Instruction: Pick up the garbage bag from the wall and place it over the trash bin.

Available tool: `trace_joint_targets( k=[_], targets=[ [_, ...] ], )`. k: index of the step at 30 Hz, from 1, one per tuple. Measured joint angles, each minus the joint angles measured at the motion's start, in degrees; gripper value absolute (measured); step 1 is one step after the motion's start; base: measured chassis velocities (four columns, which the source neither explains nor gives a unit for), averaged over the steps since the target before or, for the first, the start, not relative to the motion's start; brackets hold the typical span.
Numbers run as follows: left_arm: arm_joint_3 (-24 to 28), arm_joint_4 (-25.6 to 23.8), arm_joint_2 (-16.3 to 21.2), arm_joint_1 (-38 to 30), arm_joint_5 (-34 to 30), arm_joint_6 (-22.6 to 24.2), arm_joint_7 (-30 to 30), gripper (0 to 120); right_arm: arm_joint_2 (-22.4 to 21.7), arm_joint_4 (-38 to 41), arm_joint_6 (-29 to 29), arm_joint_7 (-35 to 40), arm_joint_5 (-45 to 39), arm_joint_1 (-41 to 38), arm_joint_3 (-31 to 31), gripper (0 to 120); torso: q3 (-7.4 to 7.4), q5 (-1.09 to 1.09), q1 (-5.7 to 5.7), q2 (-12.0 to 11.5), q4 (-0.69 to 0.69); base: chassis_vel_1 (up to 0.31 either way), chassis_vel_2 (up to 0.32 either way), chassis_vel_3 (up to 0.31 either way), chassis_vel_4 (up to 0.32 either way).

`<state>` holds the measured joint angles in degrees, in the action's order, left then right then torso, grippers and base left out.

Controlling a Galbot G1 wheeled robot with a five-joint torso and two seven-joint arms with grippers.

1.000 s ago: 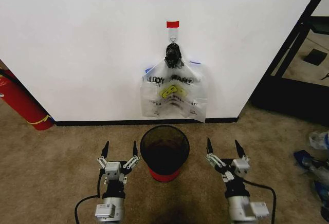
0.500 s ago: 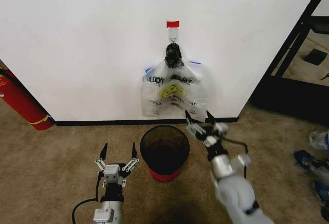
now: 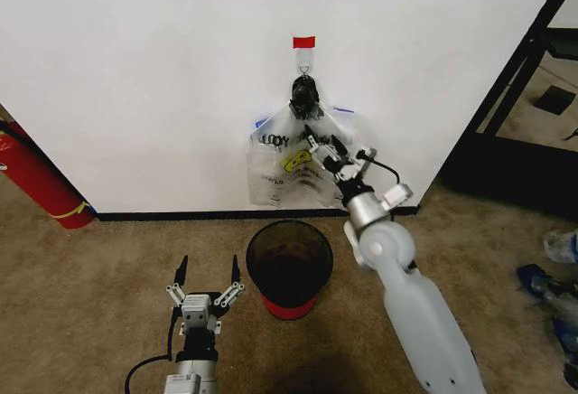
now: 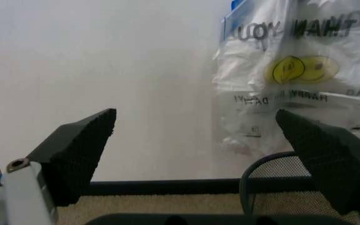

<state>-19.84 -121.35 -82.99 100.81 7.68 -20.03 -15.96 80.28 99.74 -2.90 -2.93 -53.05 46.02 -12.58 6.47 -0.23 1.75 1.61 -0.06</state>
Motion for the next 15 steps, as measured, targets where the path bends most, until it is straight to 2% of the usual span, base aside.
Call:
trace_joint_targets(
  k=[9,10,12,15],
  targets=[
    [0.1,0.2,-0.3,0.0,0.4,0.0,0.0,100,3.7,-4.0,-1.3,0.2,-1.5,-5.3,0.8,97,0.0,0.0,0.0,0.0,0.0,0.0,0.0,0.0,0.0],
    [0.1,0.3,-0.2,0.0,0.4,0.0,0.0,100,4.6,-4.6,-1.3,0.3,-1.5,-6.0,0.9,92,0.0,0.0,0.0,0.0,0.01,0.0,0.0,0.0,0.0],
    [0.1,0.3,-0.2,-0.1,0.4,-0.1,0.0,100,4.9,-4.8,-1.4,0.5,-1.5,-6.3,0.9,90,0.0,0.0,0.0,0.0,0.02,0.0,0.0,0.0,0.0],
    [0.1,0.3,-0.1,-0.2,0.4,-0.1,0.0,100,5.7,-5.4,-1.7,1.1,-1.4,-7.2,0.9,79,0.0,0.0,-0.01,0.0,0.02,0.0,0.0,0.0,0.0]
  ],
)
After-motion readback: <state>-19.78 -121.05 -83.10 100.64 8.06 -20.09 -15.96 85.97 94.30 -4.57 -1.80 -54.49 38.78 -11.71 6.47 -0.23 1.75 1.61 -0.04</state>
